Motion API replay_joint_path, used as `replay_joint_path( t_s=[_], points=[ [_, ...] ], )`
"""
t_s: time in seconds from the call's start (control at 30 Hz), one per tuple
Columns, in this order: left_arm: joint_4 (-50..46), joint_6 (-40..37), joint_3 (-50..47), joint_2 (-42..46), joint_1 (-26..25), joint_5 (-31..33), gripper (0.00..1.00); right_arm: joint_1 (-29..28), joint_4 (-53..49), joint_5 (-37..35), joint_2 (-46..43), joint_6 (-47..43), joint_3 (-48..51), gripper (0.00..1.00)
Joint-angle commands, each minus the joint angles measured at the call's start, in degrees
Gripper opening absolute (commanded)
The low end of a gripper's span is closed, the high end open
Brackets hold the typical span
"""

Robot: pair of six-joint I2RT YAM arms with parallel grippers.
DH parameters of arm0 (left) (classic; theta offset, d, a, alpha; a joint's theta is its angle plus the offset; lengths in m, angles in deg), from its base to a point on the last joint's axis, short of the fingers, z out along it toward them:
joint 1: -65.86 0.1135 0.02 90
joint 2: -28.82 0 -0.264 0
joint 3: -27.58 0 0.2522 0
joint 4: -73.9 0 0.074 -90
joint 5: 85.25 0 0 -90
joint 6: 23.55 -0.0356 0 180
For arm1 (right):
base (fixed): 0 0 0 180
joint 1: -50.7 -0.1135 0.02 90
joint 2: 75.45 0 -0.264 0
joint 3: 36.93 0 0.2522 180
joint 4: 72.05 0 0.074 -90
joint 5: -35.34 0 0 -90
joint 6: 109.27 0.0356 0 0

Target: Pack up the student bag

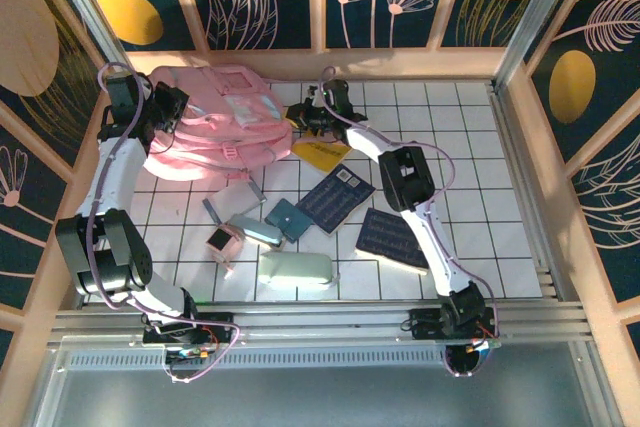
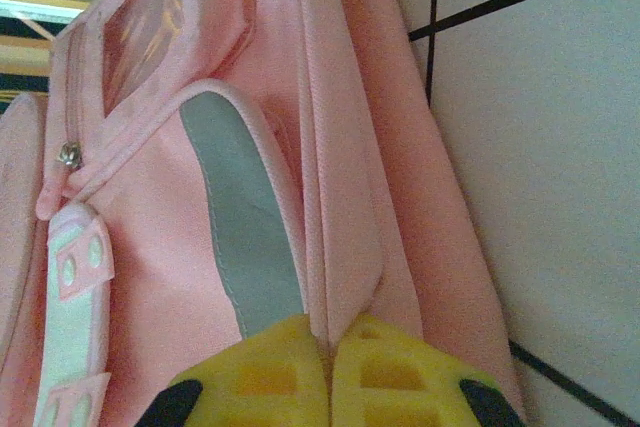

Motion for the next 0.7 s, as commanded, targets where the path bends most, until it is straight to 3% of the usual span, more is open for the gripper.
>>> replay_joint_path(
  t_s=[0.0, 0.37, 0.67],
  points=[
    [6.04, -1.59, 2.9, 2.41, -0.99, -3.68, 0.0, -0.33, 7.36, 4.1, -11.97, -0.6, 3.43, 0.0],
    [4.25, -4.33, 13.29, -2.16, -3.12, -3.89, 0.0, 0.84, 0.67, -3.9, -33.91, -14.48, 19.1, 0.0],
    [2.56, -7.17, 22.02, -11.37, -12.28, -4.55, 0.0, 2.59, -3.45, -21.38, -58.76, -23.87, 45.34, 0.0]
  ],
)
